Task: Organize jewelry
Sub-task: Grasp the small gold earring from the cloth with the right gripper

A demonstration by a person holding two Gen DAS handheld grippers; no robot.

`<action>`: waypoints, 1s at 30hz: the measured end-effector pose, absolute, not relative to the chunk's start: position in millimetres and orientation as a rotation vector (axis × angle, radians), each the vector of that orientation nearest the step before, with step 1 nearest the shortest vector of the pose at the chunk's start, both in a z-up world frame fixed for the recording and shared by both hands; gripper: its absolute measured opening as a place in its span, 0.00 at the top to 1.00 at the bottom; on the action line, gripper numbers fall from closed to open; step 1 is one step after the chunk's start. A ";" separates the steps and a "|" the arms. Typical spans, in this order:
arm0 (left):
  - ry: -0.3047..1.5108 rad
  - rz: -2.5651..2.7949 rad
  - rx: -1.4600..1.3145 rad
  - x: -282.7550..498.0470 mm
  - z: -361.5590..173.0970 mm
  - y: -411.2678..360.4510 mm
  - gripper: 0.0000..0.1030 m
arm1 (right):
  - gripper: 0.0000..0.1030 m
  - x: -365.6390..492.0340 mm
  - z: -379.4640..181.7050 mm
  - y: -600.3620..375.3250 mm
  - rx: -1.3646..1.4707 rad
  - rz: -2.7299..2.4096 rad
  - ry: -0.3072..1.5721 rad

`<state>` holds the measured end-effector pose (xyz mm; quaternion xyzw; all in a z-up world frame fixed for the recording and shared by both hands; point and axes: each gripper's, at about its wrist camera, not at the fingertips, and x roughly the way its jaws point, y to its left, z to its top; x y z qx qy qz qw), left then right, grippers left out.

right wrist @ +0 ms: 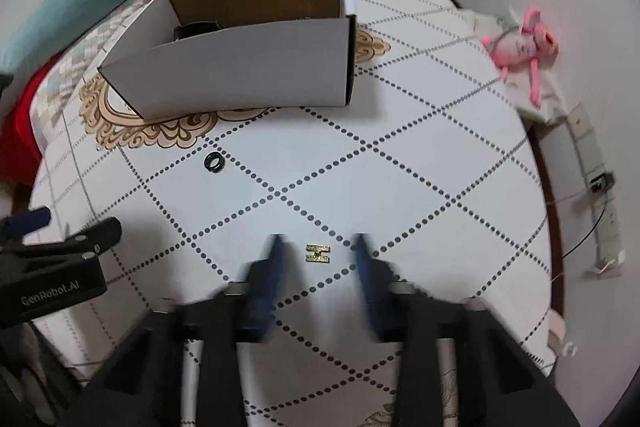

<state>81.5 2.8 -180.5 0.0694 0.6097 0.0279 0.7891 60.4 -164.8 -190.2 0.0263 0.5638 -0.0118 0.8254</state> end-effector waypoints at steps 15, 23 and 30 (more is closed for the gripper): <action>1.258 -0.065 0.101 101.5 -172.0 -47.1 0.01 | 0.89 72.5 -160.7 -210.2 0.208 -0.058 1.110; 1.199 -0.135 0.182 112.4 -175.6 -87.2 0.37 | 0.89 85.4 -163.4 -242.0 0.240 -0.116 1.115; 1.175 -0.185 0.180 119.1 -172.8 -92.1 0.90 | 0.89 89.7 -166.6 -250.9 0.258 -0.127 1.115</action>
